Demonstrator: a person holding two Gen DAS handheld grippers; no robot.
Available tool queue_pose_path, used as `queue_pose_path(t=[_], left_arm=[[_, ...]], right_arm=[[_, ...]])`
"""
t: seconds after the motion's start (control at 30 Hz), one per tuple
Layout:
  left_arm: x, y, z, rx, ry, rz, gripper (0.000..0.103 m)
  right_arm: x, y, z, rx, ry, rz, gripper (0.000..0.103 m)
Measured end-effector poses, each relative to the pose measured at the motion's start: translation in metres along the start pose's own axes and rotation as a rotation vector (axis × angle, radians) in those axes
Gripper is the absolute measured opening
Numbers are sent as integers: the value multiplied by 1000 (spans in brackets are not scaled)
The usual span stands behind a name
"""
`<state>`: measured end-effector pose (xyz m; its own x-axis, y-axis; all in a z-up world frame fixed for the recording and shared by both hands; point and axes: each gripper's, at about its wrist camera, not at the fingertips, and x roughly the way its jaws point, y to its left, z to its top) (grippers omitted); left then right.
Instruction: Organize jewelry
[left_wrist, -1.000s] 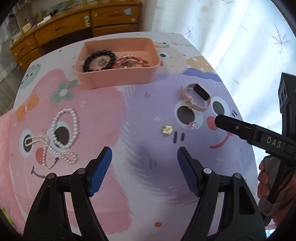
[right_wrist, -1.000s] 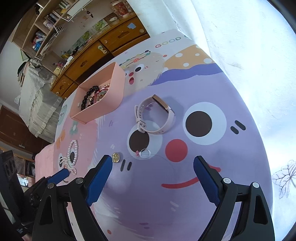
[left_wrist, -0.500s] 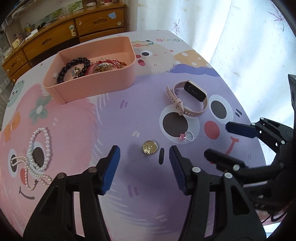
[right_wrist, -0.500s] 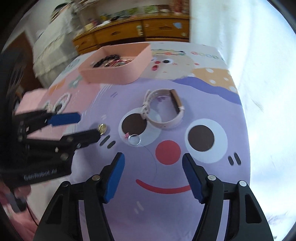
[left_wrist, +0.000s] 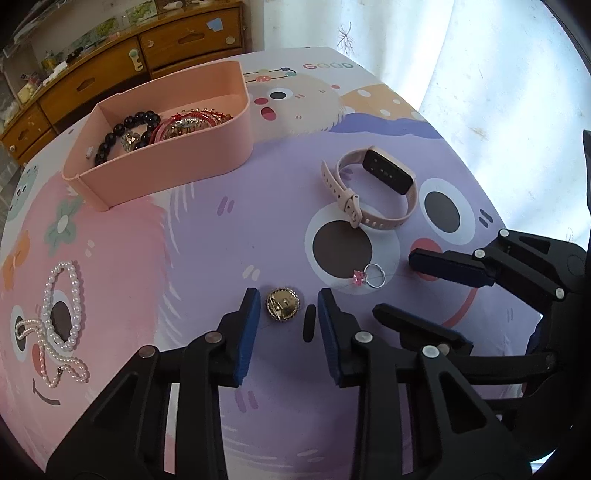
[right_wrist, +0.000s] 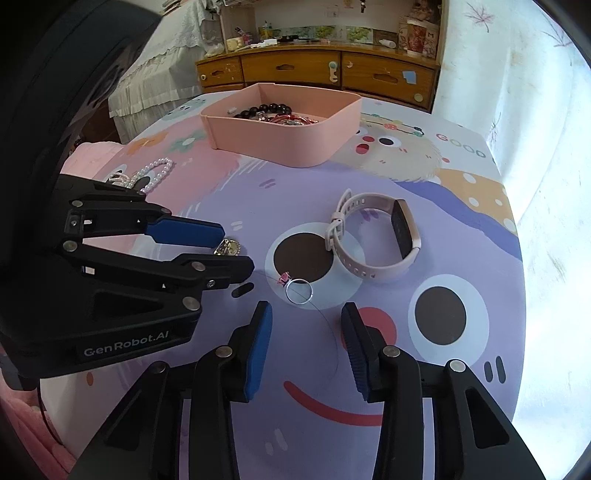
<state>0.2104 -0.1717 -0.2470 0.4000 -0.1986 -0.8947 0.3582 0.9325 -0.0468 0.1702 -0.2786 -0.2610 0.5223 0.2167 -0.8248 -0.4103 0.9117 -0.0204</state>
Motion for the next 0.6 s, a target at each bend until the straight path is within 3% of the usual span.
queue_pose_path(t=[0.1, 0.6], left_arm=[[1, 0, 0, 1, -11, 25, 18], [-14, 17, 3, -100, -37, -2, 17]], right_arm=[[2, 3, 1, -20, -7, 1, 39], [13, 8, 12, -53, -35, -10, 15]])
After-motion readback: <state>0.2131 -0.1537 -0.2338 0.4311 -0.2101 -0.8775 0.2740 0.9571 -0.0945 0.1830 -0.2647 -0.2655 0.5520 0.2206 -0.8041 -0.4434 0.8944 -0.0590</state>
